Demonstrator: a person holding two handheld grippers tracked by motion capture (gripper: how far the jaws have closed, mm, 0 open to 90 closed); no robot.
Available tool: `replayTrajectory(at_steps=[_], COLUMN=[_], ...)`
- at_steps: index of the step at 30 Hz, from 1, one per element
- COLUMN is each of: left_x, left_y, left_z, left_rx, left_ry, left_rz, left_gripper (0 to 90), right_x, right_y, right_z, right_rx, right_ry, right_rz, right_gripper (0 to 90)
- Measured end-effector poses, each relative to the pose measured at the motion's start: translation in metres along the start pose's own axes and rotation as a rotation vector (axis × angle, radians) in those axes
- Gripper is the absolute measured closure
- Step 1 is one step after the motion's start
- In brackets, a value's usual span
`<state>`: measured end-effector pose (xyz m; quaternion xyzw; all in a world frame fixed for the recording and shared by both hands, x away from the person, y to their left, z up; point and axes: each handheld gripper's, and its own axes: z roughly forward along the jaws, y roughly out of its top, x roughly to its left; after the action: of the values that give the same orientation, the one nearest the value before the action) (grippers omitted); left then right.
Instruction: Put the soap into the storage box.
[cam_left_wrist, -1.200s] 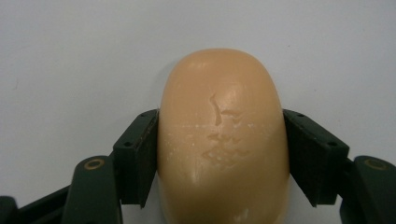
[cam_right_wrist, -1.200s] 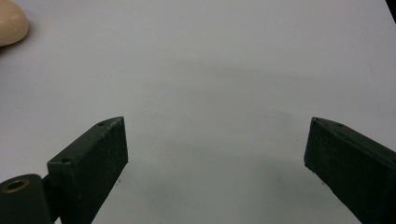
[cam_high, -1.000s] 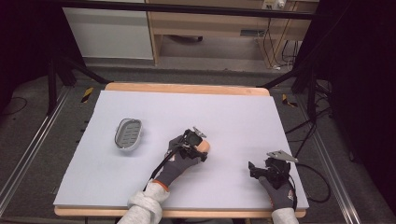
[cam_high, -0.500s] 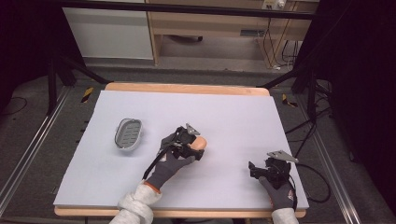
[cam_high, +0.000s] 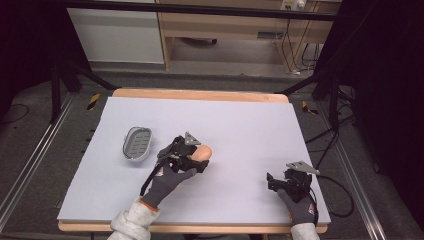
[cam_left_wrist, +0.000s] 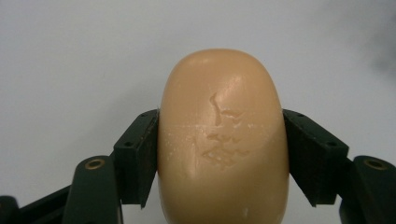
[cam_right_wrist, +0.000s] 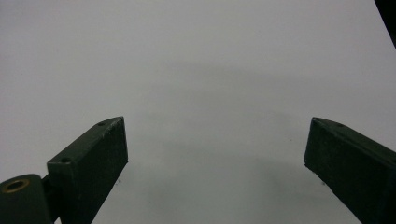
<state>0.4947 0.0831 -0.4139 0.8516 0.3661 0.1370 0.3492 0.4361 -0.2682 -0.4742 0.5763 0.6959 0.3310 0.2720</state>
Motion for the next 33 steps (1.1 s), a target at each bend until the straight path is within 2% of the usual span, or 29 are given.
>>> replayTrajectory(at_steps=[11,16,23,33], left_x=[0.01,0.019,0.034,0.043], left_y=[-0.01,-0.019,-0.038,-0.047], left_z=[-0.019,-0.031,-0.047,-0.06], left_rx=[-0.016,-0.03,-0.054,-0.074], left_ry=[0.007,0.014,0.031,0.054], left_rz=[-0.006,-0.024,-0.072,-0.103], left_gripper=[31.6,31.6,31.6,31.6], right_x=[0.0,-0.001,0.0,0.0], right_y=[0.0,-0.001,-0.001,-0.001], right_z=[0.0,0.0,0.001,0.0], right_rx=[0.002,0.005,0.008,0.006], right_ry=[-0.003,-0.004,-0.008,-0.004], right_rz=[-0.001,0.005,-0.001,-0.004], right_gripper=[6.3,6.3,6.3,6.3])
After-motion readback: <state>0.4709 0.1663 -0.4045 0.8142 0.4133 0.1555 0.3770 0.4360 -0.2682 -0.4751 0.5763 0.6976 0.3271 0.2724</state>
